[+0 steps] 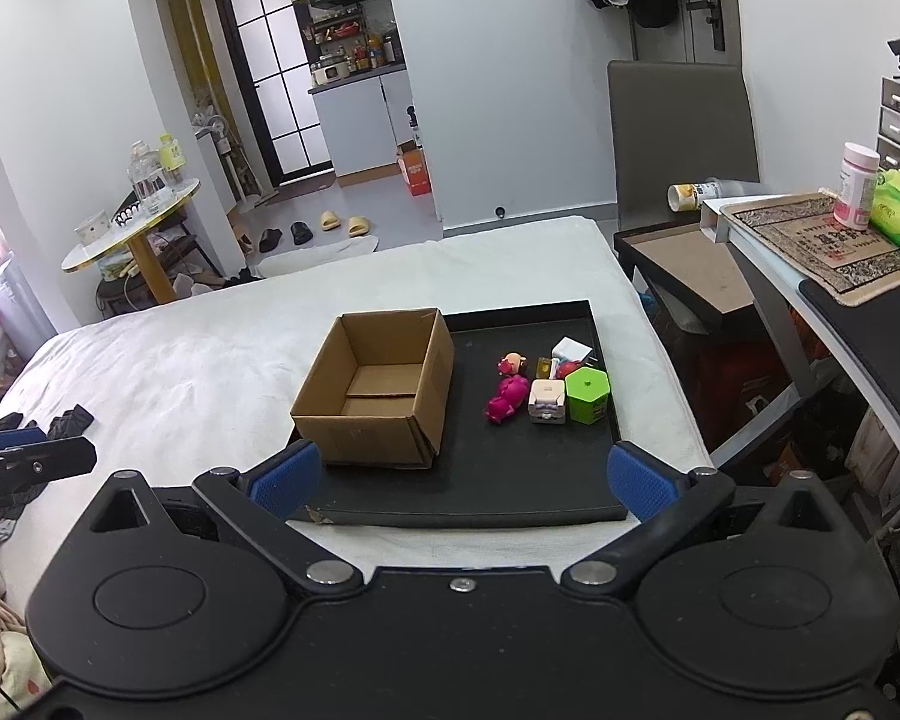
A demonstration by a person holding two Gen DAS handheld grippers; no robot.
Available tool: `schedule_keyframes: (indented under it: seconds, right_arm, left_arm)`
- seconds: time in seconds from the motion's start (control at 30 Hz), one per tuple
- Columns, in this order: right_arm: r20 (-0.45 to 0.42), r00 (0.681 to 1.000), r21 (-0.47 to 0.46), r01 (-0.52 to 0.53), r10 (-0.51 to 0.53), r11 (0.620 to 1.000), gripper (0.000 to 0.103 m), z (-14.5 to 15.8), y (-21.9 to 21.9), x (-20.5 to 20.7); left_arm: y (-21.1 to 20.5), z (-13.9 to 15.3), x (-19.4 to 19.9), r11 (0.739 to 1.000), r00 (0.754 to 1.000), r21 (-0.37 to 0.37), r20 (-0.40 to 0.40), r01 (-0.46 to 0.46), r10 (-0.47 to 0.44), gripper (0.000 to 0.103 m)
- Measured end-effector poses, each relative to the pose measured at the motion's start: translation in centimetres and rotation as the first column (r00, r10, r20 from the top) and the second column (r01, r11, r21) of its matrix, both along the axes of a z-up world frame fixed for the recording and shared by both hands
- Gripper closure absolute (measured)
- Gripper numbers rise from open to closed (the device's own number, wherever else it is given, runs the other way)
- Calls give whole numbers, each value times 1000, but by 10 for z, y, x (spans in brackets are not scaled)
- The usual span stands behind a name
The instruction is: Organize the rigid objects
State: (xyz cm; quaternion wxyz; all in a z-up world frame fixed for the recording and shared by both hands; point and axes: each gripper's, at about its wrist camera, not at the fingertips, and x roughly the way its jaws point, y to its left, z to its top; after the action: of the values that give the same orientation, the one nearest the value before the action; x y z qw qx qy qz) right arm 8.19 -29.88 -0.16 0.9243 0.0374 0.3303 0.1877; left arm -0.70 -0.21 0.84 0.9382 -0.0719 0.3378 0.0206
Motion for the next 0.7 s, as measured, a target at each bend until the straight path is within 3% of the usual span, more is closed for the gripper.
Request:
schedule_keyframes:
  seconds: [0.7]
  right_arm:
    - [0,1000,-6,18,-18,1000,0,1,-5,-1]
  left_arm:
    - [-2,1,3,1000,1000,0,-1,22,-22,1]
